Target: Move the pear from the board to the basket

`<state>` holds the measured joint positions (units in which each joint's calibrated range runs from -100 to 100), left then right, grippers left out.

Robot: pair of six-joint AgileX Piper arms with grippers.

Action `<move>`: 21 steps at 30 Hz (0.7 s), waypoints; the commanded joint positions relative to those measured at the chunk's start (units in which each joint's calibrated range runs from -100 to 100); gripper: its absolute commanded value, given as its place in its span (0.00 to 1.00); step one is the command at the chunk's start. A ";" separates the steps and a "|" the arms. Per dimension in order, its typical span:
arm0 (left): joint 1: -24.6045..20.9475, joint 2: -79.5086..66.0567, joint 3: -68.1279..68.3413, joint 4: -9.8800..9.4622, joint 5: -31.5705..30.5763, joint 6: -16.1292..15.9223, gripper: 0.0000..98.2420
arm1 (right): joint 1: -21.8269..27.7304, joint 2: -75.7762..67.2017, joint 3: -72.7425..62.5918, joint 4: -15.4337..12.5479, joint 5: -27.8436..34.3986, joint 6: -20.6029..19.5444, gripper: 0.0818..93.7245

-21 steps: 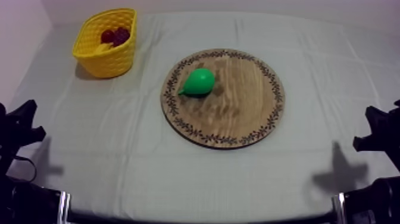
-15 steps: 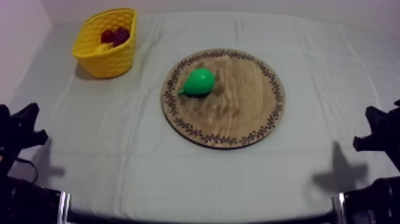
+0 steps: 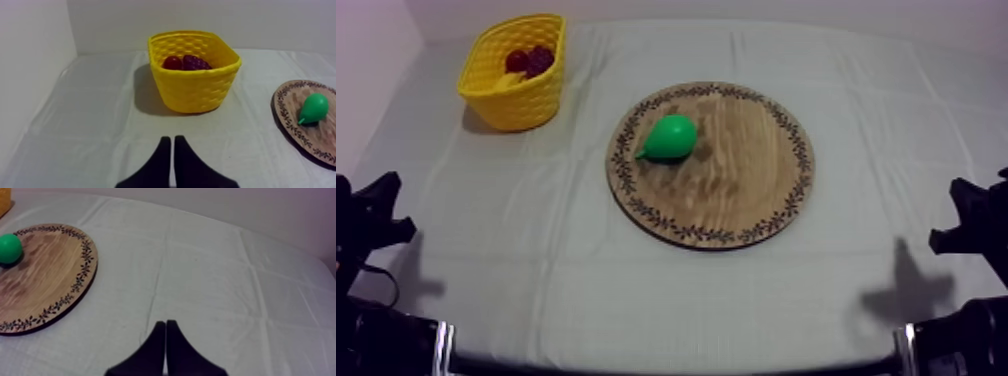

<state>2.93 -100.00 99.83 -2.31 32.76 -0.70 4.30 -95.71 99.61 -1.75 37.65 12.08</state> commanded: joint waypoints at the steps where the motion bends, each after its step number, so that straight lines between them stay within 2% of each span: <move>1: 0.03 0.00 -0.20 -0.23 -0.02 -0.13 0.00 | -0.01 -0.05 0.05 0.02 0.01 0.01 0.00; 6: -0.16 1.59 -2.06 -1.44 -0.63 0.51 0.00 | -0.01 -0.05 0.05 0.02 0.01 0.01 0.00; 11: -0.54 7.50 -8.23 -1.49 -1.27 0.77 0.00 | 0.00 -0.05 0.05 0.02 0.01 0.01 0.00; 16: -0.02 16.43 -17.62 -1.48 -1.39 0.59 0.00 | -0.01 -0.05 0.05 0.02 0.01 0.01 0.00; 21: 1.44 26.90 -29.63 -1.60 0.99 -0.96 0.00 | -0.01 -0.05 0.05 0.02 0.01 0.01 0.00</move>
<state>4.03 -78.58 77.14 -3.81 32.99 -1.32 4.30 -95.71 99.61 -1.75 37.65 12.08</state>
